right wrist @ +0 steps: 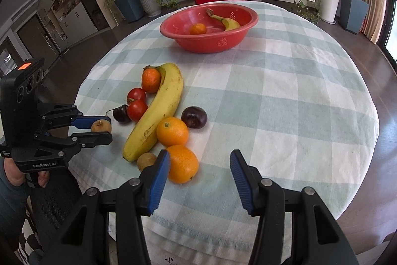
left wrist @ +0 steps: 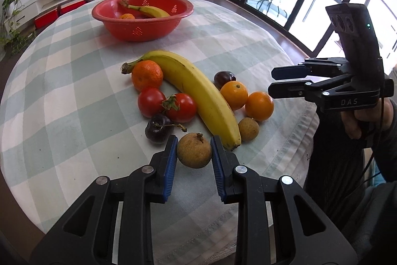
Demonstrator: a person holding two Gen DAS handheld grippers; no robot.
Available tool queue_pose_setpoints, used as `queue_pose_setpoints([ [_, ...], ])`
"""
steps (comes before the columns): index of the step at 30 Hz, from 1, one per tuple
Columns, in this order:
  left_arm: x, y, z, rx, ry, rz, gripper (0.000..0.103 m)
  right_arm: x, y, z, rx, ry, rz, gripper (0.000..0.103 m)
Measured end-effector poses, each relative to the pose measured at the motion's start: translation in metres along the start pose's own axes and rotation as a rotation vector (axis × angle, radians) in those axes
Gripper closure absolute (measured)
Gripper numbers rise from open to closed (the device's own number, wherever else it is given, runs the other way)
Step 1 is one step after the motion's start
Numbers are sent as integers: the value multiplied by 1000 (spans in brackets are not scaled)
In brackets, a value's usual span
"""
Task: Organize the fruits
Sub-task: 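Lift the brown fruit with the left tool while the right tool grasps the dark plum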
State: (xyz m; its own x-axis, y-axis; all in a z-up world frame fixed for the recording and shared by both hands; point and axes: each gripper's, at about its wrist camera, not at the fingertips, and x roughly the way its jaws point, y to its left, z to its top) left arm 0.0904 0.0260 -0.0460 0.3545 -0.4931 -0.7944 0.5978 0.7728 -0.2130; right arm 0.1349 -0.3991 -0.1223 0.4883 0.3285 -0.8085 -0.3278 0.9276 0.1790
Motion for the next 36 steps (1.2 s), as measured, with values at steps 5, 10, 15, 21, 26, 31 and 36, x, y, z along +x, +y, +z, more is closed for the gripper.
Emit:
queue_pose_setpoints([
  [5,-7,5,-6,-61,-36,12,78,9,-5,14,5,14,-18,50],
  [10,-13,6,-9,-78,-70,32,78,22,-4,30,31,54,20,51],
  [15,-13,6,-10,-73,-76,27,78,42,-3,47,40,113,10,55],
  [21,-15,8,-12,-80,-86,9,78,55,2,51,29,153,7,56],
  [26,-14,8,-12,-80,-87,0,78,60,12,51,-27,190,-5,56],
  [31,-15,8,-12,-83,-91,-4,78,70,19,51,-56,219,-16,56],
  [36,-15,8,-12,-83,-88,-2,78,72,17,52,-52,223,2,56],
])
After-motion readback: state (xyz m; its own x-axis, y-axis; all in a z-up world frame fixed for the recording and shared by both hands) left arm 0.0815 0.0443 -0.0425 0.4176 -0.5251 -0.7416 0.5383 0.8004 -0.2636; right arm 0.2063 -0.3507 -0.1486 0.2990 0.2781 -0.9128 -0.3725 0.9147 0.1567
